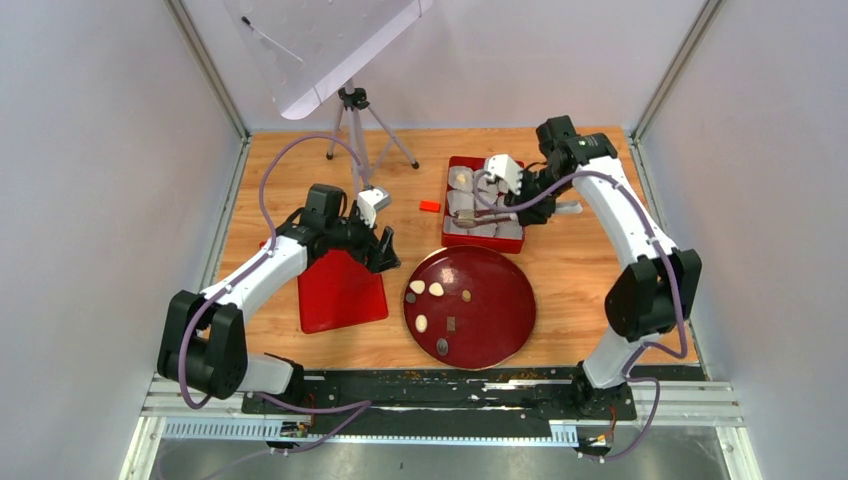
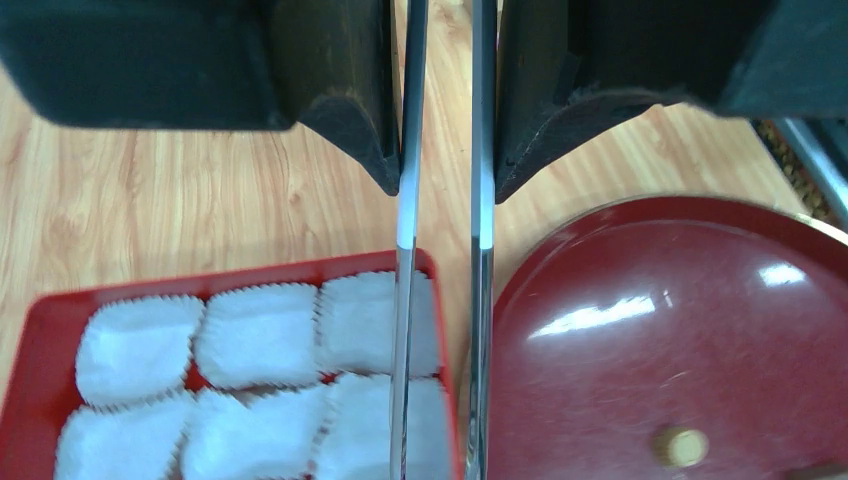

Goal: Pack the chocolate

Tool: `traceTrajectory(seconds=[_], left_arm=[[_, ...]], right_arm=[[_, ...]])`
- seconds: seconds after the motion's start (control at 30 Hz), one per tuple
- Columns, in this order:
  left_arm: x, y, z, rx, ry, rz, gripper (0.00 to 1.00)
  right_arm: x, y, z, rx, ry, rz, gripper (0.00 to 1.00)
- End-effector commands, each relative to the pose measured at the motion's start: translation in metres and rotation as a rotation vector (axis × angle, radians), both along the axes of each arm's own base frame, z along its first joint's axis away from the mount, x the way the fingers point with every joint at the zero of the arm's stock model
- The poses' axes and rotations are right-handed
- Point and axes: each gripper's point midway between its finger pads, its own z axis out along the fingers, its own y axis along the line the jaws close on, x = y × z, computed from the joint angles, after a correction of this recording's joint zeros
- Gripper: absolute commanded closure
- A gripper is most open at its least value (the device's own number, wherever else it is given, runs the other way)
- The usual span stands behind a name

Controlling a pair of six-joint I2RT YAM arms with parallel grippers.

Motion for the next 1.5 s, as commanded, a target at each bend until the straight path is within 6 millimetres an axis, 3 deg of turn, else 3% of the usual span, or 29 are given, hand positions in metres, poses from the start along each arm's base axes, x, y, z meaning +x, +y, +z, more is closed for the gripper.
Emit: traceTrajectory(seconds=[0.0, 0.13, 0.27, 0.63, 0.83, 1.03, 1.17, 1.27, 1.37, 1.47], left_arm=[[0.007, -0.007, 0.025, -0.043, -0.072, -0.032, 0.0], [0.004, -0.007, 0.025, -0.05, -0.072, -0.041, 0.0], [0.004, -0.008, 0.025, -0.051, -0.066, -0.045, 0.01], [0.003, -0.009, 0.028, -0.061, -0.07, -0.054, 0.01], [0.003, -0.009, 0.027, -0.06, -0.068, -0.052, 0.01], [0.004, -0.009, 0.026, -0.06, -0.067, -0.051, 0.01], [0.005, -0.01, 0.026, -0.061, -0.067, -0.05, 0.01], [0.005, -0.009, 0.026, -0.057, -0.067, -0.045, 0.01], [0.006, -0.008, 0.024, -0.049, -0.065, -0.036, 0.01], [0.007, -0.006, 0.021, -0.04, -0.062, -0.028, 0.01]], right_arm=[[0.062, -0.004, 0.014, 0.11, -0.073, -0.209, 0.86], [0.101, -0.021, 0.01, 0.087, -0.13, -0.337, 0.86], [0.127, -0.034, 0.0, 0.027, -0.187, -0.406, 0.86], [0.159, -0.043, -0.018, -0.019, -0.219, -0.492, 0.79], [0.156, -0.039, -0.024, -0.004, -0.186, -0.499, 0.61], [0.156, -0.028, -0.013, 0.057, -0.173, -0.498, 0.57], [0.158, -0.029, -0.006, 0.052, -0.195, -0.501, 0.63], [0.152, -0.029, 0.01, 0.069, -0.22, -0.496, 0.66], [0.135, -0.027, 0.029, 0.09, -0.239, -0.471, 0.69], [0.101, -0.019, 0.046, 0.125, -0.233, -0.414, 0.73]])
